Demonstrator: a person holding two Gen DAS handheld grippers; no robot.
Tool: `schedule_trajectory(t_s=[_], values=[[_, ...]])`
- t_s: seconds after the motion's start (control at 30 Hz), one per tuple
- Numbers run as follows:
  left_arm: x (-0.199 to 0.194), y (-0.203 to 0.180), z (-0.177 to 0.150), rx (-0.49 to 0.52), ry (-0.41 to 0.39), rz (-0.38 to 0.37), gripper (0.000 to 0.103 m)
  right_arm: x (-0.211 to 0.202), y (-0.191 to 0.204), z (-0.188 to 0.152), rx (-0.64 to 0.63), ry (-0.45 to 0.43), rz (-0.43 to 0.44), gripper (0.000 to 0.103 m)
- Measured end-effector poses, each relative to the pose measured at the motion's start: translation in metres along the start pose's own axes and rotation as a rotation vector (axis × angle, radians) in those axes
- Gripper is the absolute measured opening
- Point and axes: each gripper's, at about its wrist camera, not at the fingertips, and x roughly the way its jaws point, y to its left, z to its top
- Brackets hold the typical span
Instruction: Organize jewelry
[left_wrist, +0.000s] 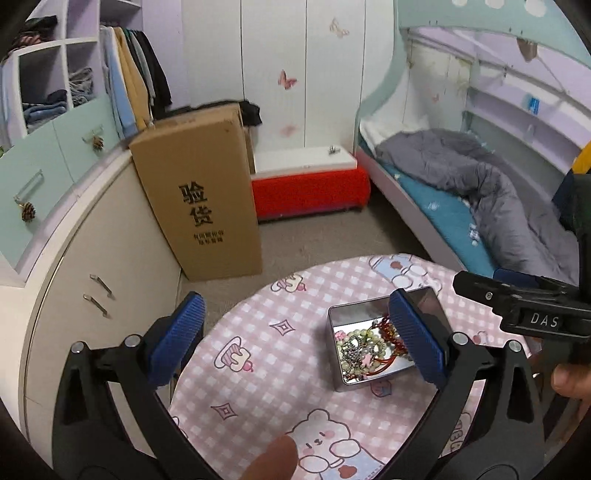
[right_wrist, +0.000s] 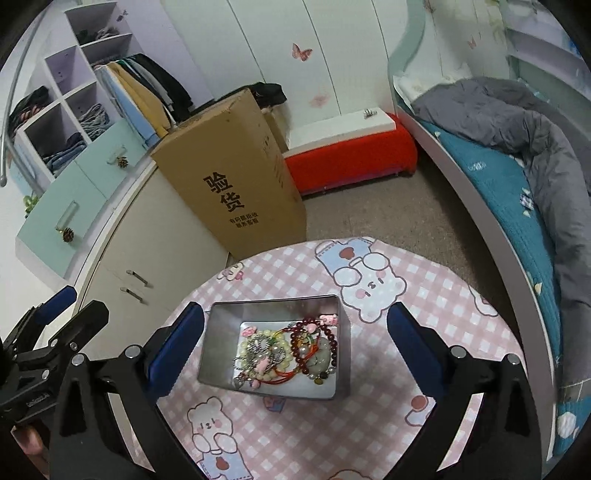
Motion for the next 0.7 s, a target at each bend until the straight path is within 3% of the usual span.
schedule_trajectory(t_s=[0.27, 0.47, 0.7], values=[[-0.065, 0.011, -0.021, -0.039, -0.129, 0.038, 0.097, -0.07, 0.028, -0.025, -0.074, -0.135, -0.058, 0.095], [-0.121, 0.018, -0.06, -0.106, -0.25, 0.038, 0.097, -0.128, 0.048, -0.077, -0.14, -0.275, -0.143, 0.095], [-0.172, 0.001, -0.11, -0.038, -0.363, 0.108, 0.097, -0.162, 0.066, -0.143, -0.205, -0.366, -0.213, 0.095]])
